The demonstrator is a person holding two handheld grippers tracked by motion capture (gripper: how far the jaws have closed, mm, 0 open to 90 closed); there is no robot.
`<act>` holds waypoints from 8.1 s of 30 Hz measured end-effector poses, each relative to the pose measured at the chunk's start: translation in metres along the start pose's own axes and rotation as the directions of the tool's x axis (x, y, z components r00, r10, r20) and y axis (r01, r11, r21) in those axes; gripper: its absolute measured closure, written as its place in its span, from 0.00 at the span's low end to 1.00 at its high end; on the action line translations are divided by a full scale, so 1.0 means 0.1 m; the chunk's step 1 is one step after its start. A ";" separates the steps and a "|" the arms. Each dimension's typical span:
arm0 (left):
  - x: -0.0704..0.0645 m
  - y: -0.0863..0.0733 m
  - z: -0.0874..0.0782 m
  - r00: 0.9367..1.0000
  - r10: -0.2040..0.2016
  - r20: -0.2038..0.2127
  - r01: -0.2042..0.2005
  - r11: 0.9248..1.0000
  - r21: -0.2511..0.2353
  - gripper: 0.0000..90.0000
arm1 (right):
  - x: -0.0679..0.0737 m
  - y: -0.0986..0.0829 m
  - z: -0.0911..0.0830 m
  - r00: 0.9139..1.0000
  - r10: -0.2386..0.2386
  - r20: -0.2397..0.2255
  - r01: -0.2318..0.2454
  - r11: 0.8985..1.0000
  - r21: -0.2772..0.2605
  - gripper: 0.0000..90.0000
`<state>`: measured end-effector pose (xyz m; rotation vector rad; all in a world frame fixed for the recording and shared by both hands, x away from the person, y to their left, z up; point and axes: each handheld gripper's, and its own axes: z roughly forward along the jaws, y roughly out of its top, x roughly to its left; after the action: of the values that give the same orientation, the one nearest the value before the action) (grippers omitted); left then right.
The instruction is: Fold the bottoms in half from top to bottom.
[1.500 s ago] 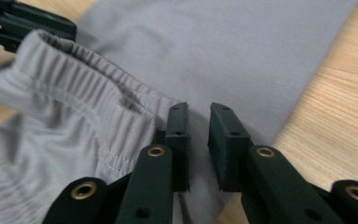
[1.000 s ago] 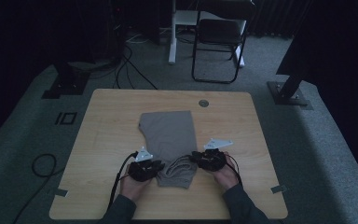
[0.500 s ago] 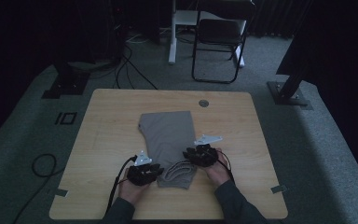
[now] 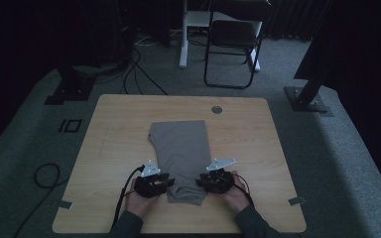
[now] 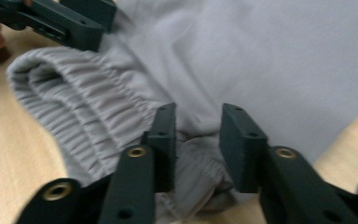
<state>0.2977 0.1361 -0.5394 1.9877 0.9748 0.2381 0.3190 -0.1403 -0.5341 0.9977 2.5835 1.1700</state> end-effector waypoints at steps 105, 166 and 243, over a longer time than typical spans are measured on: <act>1.01 0.52 0.51 0.918 -0.141 -0.371 0.174 0.983 0.057 0.53 | -1.04 0.67 0.64 0.940 0.177 0.291 -0.176 0.984 -0.029 0.60; 0.04 -0.11 -0.04 0.977 0.023 -0.213 0.002 0.993 0.114 0.95 | -0.26 -0.12 -0.04 0.996 0.008 0.085 -0.009 1.000 0.003 0.93; 0.01 0.44 -0.70 0.987 -0.086 -0.135 0.054 0.973 -0.223 0.73 | -0.40 0.23 -0.73 0.993 -0.010 0.121 0.038 0.972 -0.231 0.65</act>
<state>0.2874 0.1683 -0.4635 1.7507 1.0605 0.4364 0.3343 -0.1995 -0.4730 0.9508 2.2959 1.3272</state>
